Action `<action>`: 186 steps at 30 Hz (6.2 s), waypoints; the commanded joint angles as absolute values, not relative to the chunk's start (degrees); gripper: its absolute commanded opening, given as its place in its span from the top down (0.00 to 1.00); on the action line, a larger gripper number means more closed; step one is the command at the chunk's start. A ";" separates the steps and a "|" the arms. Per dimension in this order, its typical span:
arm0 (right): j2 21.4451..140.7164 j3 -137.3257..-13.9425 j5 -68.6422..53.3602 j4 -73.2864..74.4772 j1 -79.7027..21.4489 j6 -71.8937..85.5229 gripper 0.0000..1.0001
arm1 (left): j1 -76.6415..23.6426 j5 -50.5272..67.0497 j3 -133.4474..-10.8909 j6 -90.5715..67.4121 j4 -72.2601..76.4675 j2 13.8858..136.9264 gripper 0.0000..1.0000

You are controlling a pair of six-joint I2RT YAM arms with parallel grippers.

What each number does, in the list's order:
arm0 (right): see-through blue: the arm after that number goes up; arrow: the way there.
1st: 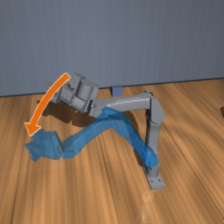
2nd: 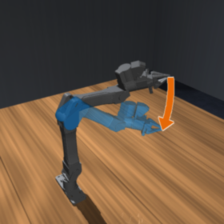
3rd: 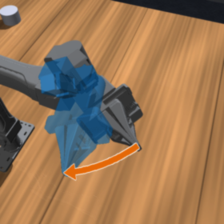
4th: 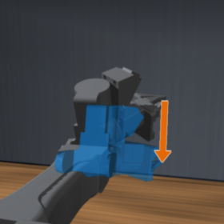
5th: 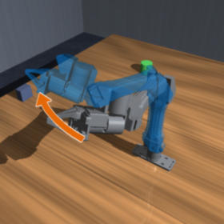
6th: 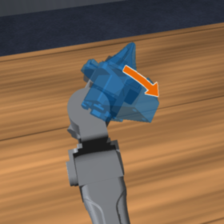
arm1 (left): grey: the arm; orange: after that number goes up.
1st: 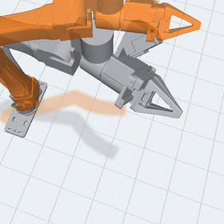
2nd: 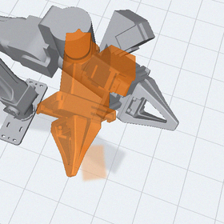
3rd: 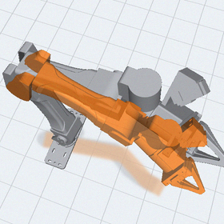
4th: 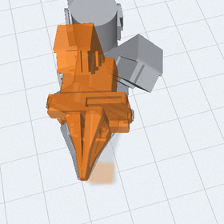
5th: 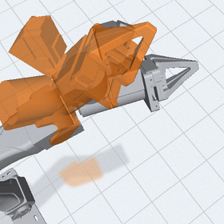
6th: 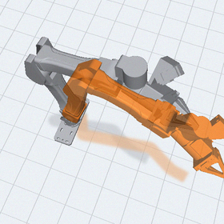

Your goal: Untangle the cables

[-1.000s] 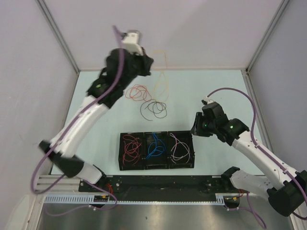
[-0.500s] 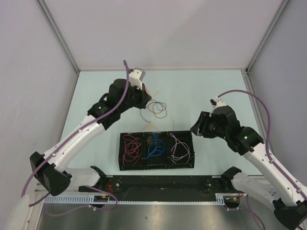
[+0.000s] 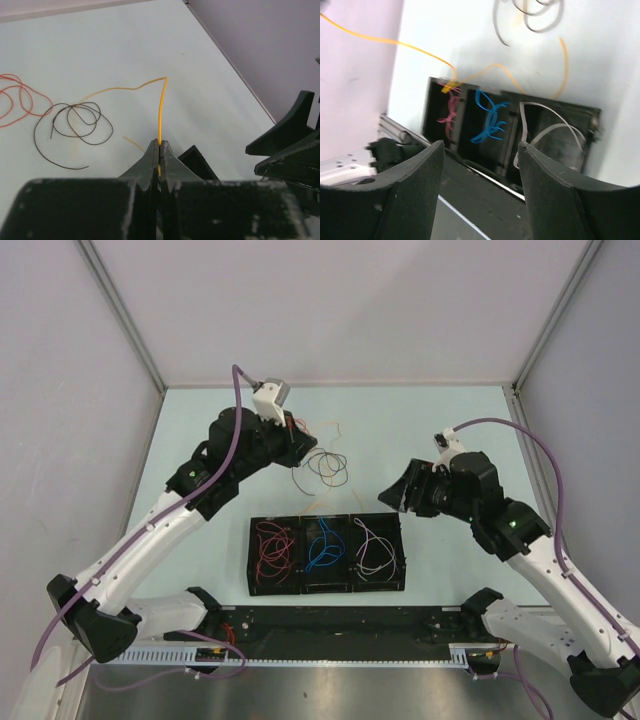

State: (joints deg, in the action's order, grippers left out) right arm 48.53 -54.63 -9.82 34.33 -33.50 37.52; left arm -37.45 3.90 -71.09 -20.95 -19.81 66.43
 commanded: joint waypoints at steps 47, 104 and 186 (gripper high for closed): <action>60.29 -70.93 -32.61 17.67 -38.23 16.61 0.50 | -39.90 39.11 -79.81 -3.78 -29.88 70.40 1.00; 60.39 -111.28 5.53 33.75 -45.79 23.90 1.00 | -35.95 -15.47 -45.09 -13.89 -32.08 39.55 0.02; 35.07 -64.07 0.00 35.68 -50.71 45.70 1.00 | -55.28 0.18 -56.87 -34.98 -9.49 75.58 0.77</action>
